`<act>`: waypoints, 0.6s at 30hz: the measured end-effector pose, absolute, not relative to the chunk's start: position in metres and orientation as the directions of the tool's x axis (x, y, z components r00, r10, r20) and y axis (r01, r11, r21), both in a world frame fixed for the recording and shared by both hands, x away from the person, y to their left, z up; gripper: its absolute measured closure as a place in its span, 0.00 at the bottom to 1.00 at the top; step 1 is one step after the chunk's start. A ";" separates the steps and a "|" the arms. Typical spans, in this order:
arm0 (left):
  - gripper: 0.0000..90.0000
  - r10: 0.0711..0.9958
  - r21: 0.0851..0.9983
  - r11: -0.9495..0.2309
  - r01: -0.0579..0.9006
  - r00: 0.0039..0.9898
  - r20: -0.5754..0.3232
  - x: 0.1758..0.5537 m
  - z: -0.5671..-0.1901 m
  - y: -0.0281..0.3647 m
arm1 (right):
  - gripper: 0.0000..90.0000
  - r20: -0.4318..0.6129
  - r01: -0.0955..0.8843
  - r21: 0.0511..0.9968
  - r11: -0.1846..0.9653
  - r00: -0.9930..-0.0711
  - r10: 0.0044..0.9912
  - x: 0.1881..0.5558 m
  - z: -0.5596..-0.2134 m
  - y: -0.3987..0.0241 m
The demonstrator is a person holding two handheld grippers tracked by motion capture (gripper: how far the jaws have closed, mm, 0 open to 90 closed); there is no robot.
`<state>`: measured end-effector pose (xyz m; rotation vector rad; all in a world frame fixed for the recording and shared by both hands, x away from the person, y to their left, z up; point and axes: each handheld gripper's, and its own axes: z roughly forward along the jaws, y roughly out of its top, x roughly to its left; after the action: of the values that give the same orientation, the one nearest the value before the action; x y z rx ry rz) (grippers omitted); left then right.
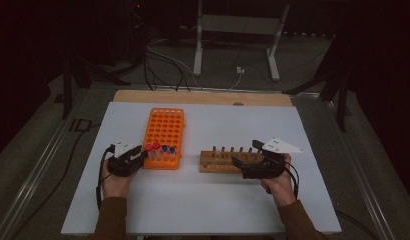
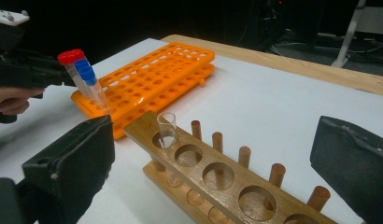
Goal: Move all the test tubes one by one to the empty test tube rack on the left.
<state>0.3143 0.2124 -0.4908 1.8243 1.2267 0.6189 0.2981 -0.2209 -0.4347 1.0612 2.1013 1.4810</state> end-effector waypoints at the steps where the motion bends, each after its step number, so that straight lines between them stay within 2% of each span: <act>1: 0.69 0.916 0.849 -0.159 0.504 0.397 -0.064 0.313 -0.490 0.215 | 0.00 0.126 0.370 0.913 0.171 -0.655 0.745 0.298 -0.435 -0.221; 9: 0.44 0.909 0.879 0.042 0.475 0.347 -0.231 0.302 -0.479 0.235 | 0.03 0.137 0.377 0.910 0.176 -0.672 0.728 0.300 -0.437 -0.217; 15: 0.22 0.907 0.895 0.098 0.435 0.332 -0.260 0.296 -0.469 0.238 | 0.07 0.131 0.374 0.908 0.190 -0.683 0.719 0.303 -0.439 -0.213; 18: 0.18 0.901 0.900 0.097 0.424 0.346 -0.261 0.295 -0.466 0.235 | 0.08 0.130 0.378 0.904 0.198 -0.685 0.717 0.304 -0.441 -0.210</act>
<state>0.2945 0.2348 -0.4656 1.5129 1.2551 0.5458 0.3035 -0.2102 -0.4408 1.0320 2.1578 1.4831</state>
